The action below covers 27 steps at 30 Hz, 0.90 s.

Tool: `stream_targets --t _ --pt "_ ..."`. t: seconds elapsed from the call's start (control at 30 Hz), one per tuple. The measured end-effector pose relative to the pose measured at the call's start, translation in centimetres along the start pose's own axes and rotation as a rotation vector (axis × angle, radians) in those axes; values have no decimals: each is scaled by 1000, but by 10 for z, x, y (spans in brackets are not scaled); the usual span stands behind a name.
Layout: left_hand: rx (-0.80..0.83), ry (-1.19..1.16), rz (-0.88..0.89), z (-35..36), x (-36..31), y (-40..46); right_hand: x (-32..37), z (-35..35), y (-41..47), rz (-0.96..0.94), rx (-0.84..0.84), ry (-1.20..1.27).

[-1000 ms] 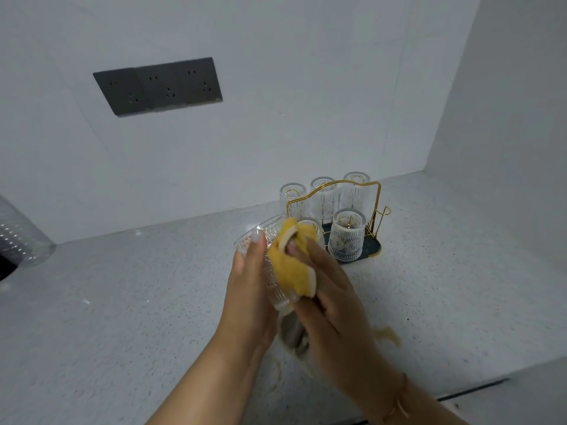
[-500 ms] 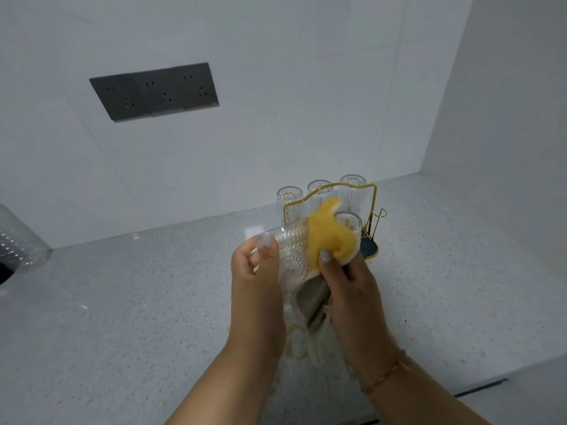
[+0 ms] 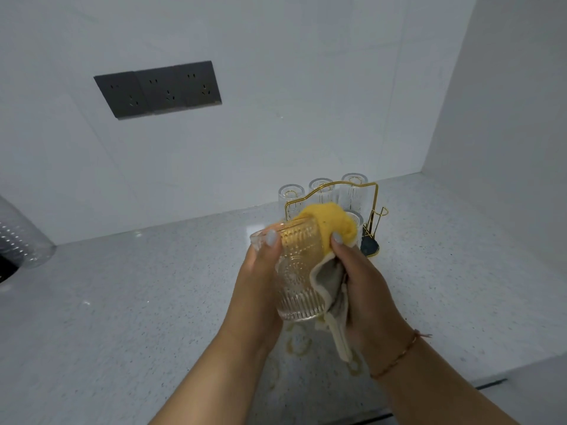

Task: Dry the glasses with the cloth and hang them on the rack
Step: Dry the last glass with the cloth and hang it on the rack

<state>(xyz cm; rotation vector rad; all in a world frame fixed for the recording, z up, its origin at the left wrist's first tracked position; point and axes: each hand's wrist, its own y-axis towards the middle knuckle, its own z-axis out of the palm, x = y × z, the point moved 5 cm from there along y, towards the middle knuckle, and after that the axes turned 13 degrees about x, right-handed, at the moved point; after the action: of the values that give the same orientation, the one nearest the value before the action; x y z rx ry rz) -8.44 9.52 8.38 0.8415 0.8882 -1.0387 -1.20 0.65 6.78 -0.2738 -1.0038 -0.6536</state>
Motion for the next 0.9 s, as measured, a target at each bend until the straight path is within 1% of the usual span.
stream_targets --t 0.07,0.1,0.13,0.2,0.27,0.33,0.4,0.47,0.57,0.63,0.67,0.73,0.77,0.83,0.87,0.9 --pt "-85 -31 -47 -9 5 0 -1 -1 -3 -41 -43 15" --pt "-153 9 -52 -12 7 0 0 0 -5 -50 -64 29" --pt "-226 106 -66 -14 9 -2 -1 0 -6 -56 -80 19" --pt "-346 302 -84 -8 11 -10 1 0 -10 -87 -103 -100" --pt "-321 323 -48 1 15 -14 4 6 -15 -162 -99 -269" --pt "-234 235 12 3 13 -10 9 16 -21 -234 -84 -474" --pt "-97 121 51 2 5 -4 11 20 -21 -228 -67 -567" --pt "25 28 79 5 0 -2 14 15 -16 -172 -42 -458" --pt "111 -53 16 7 2 -4 18 12 -8 37 -1 -144" --pt "152 -119 -15 8 2 -5 15 8 -8 130 15 12" --pt "137 -149 -42 7 4 -5 11 4 -8 145 12 71" --pt "24 -117 -97 1 8 -1 6 -3 -6 120 -34 162" --pt "-50 -28 -116 -1 7 -1 3 -6 -4 95 -71 203" --pt "-178 242 -125 -5 6 -3 1 -9 -2 47 -113 243" --pt "-229 349 -107 -4 4 -5 1 -9 -3 31 -120 206" --pt "-255 393 -75 0 3 -8 0 -9 -1 13 -124 154"
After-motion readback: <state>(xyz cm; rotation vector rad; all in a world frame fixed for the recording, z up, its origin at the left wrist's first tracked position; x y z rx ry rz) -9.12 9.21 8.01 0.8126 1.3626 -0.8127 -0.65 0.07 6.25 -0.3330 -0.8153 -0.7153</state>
